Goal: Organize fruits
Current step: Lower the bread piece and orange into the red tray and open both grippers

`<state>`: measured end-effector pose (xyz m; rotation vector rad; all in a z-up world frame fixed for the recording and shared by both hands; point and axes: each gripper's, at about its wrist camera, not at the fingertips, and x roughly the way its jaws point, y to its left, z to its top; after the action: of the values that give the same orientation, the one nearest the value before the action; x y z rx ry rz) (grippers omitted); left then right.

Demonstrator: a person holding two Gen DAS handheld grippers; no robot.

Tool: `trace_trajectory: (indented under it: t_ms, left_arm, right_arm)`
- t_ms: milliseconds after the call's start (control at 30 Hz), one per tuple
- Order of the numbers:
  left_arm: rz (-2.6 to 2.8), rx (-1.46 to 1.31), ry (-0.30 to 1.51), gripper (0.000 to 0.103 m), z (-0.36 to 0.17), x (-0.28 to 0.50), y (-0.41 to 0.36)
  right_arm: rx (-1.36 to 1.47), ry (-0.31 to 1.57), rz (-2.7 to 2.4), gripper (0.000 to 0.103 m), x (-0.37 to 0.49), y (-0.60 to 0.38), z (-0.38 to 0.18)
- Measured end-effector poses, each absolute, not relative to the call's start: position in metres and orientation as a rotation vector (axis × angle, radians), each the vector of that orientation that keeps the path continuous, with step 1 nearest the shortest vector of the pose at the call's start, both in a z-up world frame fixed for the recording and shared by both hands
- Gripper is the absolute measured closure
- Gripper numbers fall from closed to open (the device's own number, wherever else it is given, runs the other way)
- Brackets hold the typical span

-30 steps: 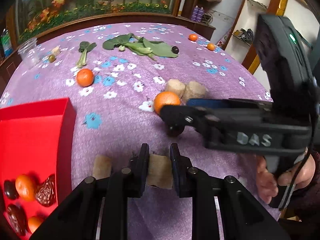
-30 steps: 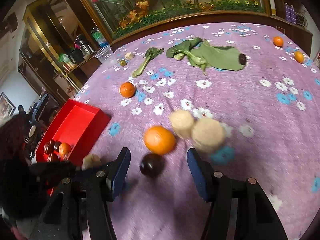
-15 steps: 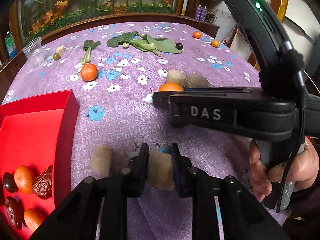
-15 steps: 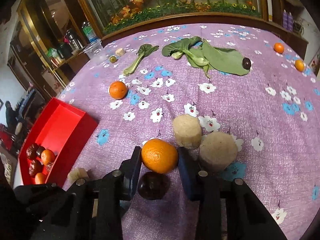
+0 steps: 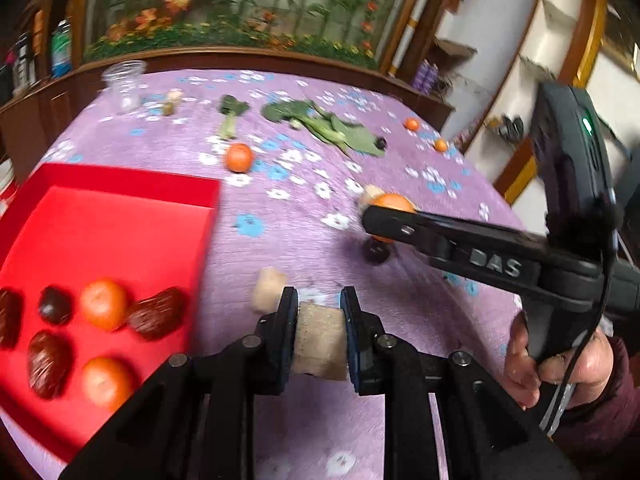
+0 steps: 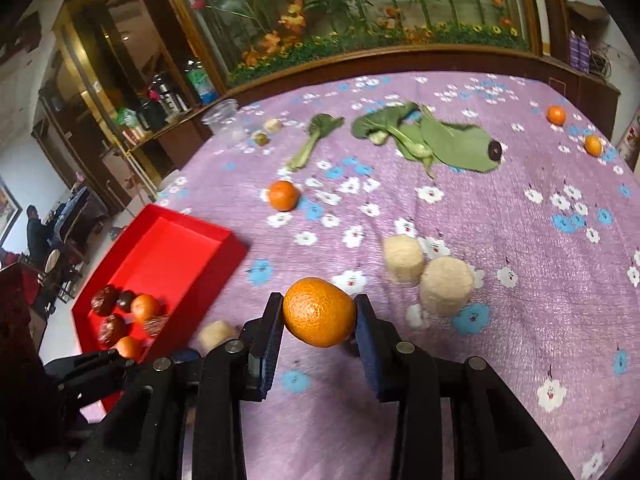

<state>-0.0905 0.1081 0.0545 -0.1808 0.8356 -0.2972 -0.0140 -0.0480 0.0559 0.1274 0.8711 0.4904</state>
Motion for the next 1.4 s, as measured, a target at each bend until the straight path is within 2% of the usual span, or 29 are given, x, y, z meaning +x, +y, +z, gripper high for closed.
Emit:
trace_trajectory:
  t_ms: [467, 900, 1067, 1200, 1333, 1400]
  left_arm:
    - [0.058, -0.393, 0.728, 0.082, 0.067, -0.118, 0.251]
    - [0.166, -0.462, 0.746, 0.081, 0.048, -0.102, 0.315]
    - [0.164, -0.483, 0.720, 0.051, 0.054, -0.107, 0.318]
    - [0.163, -0.504, 0.699, 0.044, 0.062, -0.115, 0.320]
    - [0.170, -0.526, 0.676, 0.040, 0.071, -0.123, 0.319]
    - [0.170, -0.528, 0.666, 0.040, 0.076, -0.127, 0.316]
  right_arm:
    - [-0.012, 0.863, 0.697, 0.064, -0.046, 0.069, 0.075]
    - [-0.176, 0.897, 0.703, 0.064, -0.019, 0.165, 0.051]
    - [-0.196, 0.909, 0.711, 0.063, -0.015, 0.178, 0.046]
    - [-0.175, 0.917, 0.716, 0.063, -0.014, 0.179, 0.046]
    - [-0.154, 0.879, 0.716, 0.044, -0.019, 0.170, 0.056]
    - [-0.149, 0.856, 0.714, 0.044, -0.022, 0.164, 0.062]
